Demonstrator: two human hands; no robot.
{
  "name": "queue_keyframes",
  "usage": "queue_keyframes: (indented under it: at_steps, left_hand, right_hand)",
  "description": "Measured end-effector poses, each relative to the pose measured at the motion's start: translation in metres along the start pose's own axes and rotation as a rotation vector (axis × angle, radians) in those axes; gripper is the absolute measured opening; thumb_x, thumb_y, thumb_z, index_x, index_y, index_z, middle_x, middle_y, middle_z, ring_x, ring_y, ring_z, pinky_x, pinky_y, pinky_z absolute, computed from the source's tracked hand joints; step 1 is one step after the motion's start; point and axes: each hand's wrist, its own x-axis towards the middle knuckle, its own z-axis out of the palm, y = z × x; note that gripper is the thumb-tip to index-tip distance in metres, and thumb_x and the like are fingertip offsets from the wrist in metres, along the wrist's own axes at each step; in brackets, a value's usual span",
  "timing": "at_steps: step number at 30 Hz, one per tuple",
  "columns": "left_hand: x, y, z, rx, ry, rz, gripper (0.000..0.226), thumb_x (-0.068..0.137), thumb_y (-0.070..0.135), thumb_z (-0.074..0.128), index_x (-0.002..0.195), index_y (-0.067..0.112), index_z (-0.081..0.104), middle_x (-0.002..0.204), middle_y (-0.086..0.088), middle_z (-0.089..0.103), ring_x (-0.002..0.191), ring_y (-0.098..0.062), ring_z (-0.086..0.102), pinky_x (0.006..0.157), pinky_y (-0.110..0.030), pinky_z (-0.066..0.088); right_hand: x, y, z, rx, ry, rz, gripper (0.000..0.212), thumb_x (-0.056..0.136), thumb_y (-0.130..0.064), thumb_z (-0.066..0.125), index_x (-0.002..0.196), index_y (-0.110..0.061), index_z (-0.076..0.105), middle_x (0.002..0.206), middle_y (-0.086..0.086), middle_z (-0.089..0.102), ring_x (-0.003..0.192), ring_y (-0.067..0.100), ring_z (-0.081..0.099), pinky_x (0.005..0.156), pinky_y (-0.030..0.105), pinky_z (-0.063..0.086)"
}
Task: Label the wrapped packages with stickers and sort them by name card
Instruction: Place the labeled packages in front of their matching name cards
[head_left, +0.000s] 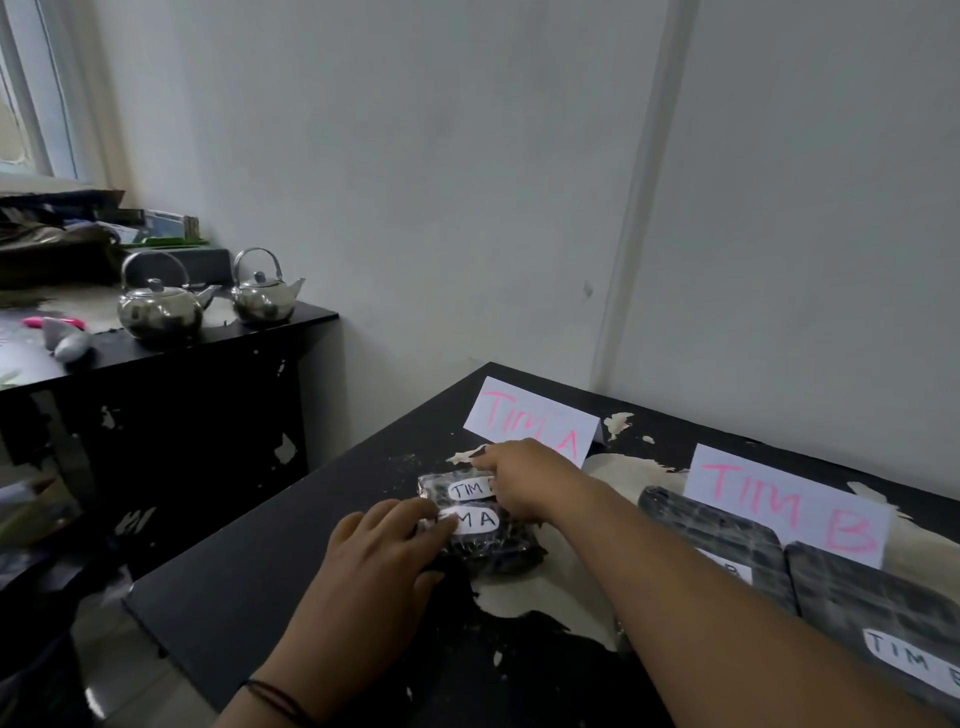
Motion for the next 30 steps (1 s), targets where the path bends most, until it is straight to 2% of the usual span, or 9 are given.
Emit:
queue_keyframes:
  at_steps: [5,10,13,15,18,20,22,25,30]
  left_hand:
    - [0.004,-0.006,0.003,-0.024,-0.031,-0.019,0.059,0.057,0.037,0.084,0.113,0.035,0.064,0.113,0.013,0.063,0.102,-0.010,0.061,0.082,-0.030,0.048]
    - [0.012,-0.010,0.001,-0.079,-0.004,-0.067,0.062,0.051,0.023,0.090,0.108,0.030,0.067,0.112,0.008,0.067,0.095,-0.012,0.067,0.080,-0.032,0.051]
    - [0.018,-0.013,0.011,-0.124,0.035,-0.133,0.060,0.056,0.005,0.086,0.111,0.020,0.067,0.119,-0.009,0.063,0.099,-0.027,0.067,0.082,-0.040,0.053]
    - [0.020,-0.012,0.015,-0.127,0.067,-0.201,0.058,0.060,0.004,0.082,0.114,0.019,0.066,0.123,-0.014,0.058,0.108,-0.034,0.060,0.083,-0.045,0.052]
    - [0.018,-0.005,0.016,-0.167,0.158,-0.249,0.058,0.063,0.008,0.074,0.117,0.024,0.058,0.120,-0.004,0.051,0.111,-0.024,0.046,0.088,-0.042,0.044]
    - [0.014,-0.001,0.015,-0.216,0.229,-0.265,0.047,0.070,0.017,0.058,0.116,0.024,0.053,0.119,0.001,0.048,0.109,-0.018,0.043,0.091,-0.036,0.036]
    - [0.011,0.001,0.016,-0.235,0.238,-0.303,0.042,0.071,0.027,0.043,0.112,0.024,0.050,0.116,0.004,0.047,0.107,-0.015,0.043,0.091,-0.033,0.033]
    - [0.011,-0.002,0.021,-0.297,0.223,-0.389,0.038,0.070,0.030,0.040,0.105,0.025,0.050,0.109,0.006,0.048,0.097,-0.008,0.041,0.085,-0.029,0.034]
    - [0.013,-0.003,0.021,-0.306,0.178,-0.453,0.038,0.068,0.023,0.052,0.106,0.019,0.058,0.104,0.005,0.052,0.089,-0.008,0.045,0.079,-0.026,0.037]
  right_hand:
    - [0.010,0.008,-0.005,0.022,-0.070,-0.003,0.046,0.085,-0.016,0.064,0.130,-0.024,0.056,0.134,-0.002,0.055,0.117,0.020,0.050,0.094,0.029,0.041]
    - [0.014,0.019,0.002,0.086,0.002,0.016,0.036,0.086,-0.028,0.063,0.122,-0.023,0.062,0.120,0.000,0.063,0.104,0.017,0.053,0.085,0.028,0.043]
    - [0.017,0.025,0.009,0.070,0.053,0.105,0.037,0.085,-0.040,0.063,0.116,-0.020,0.065,0.112,0.003,0.064,0.106,0.021,0.055,0.088,0.035,0.047]
    - [0.018,0.029,0.013,0.051,0.090,0.161,0.037,0.084,-0.047,0.061,0.108,-0.020,0.067,0.106,0.003,0.064,0.102,0.022,0.057,0.082,0.034,0.048]
    - [0.016,0.034,0.018,0.028,0.100,0.207,0.038,0.084,-0.052,0.056,0.097,-0.017,0.064,0.095,0.003,0.060,0.093,0.022,0.056,0.071,0.031,0.043]
    - [0.014,0.036,0.017,0.046,0.094,0.194,0.032,0.085,-0.051,0.055,0.090,-0.020,0.063,0.092,0.001,0.057,0.089,0.020,0.053,0.072,0.031,0.043]
    - [0.010,0.038,0.014,0.087,0.054,0.174,0.029,0.085,-0.046,0.057,0.101,-0.024,0.065,0.103,0.001,0.061,0.095,0.019,0.055,0.082,0.034,0.048]
    - [0.006,0.037,0.011,0.075,0.024,0.165,0.046,0.087,-0.042,0.058,0.128,-0.023,0.055,0.127,0.003,0.057,0.114,0.021,0.052,0.094,0.036,0.045]
    - [0.010,0.030,0.016,0.121,0.058,0.164,0.043,0.089,-0.041,0.056,0.126,-0.017,0.056,0.118,0.007,0.058,0.106,0.024,0.054,0.084,0.033,0.045]
